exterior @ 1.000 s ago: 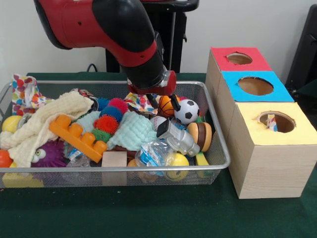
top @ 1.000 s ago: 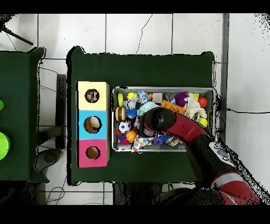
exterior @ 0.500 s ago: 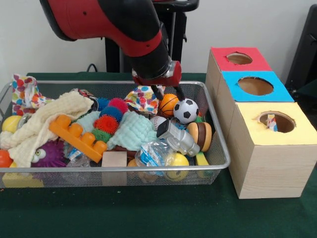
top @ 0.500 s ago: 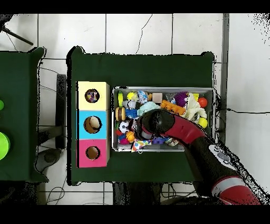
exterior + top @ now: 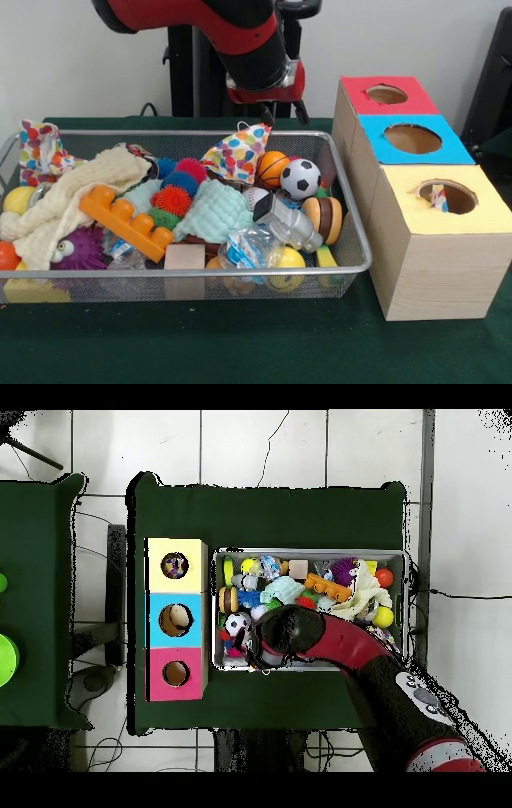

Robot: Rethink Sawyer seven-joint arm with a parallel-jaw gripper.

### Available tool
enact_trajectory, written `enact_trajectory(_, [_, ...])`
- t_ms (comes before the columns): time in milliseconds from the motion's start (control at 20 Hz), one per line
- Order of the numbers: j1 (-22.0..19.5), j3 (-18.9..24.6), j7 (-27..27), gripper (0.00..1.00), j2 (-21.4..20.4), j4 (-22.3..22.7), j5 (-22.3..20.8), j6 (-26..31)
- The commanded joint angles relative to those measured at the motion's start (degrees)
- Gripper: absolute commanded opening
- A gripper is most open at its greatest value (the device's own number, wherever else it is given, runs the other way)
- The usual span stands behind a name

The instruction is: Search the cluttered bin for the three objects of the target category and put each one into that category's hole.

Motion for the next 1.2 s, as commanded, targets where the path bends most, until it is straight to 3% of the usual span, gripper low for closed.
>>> enact_trajectory(50, [-1.45, 2.3, -7.06, 1.0, 1.57, 4.19, -7.41, 0.61])
enact_trajectory(500, [-5.93, 0.3, -6.32, 1.0, 5.61, 9.23, -17.28, -7.26])
enact_trajectory(650, [-6.73, -0.4, -5.09, 1.0, 9.19, 9.19, -20.23, -8.74])
enact_trajectory(750, [-6.47, -0.06, -4.32, 1.0, 9.46, 8.79, -20.39, -7.17])
enact_trajectory(950, [-7.25, 0.03, -2.3, 1.0, 11.1, 8.72, -23.8, -12.58])
enact_trajectory(1200, [-1.85, -2.67, 6.32, 1.0, 11.89, 6.28, -24.71, -17.46])
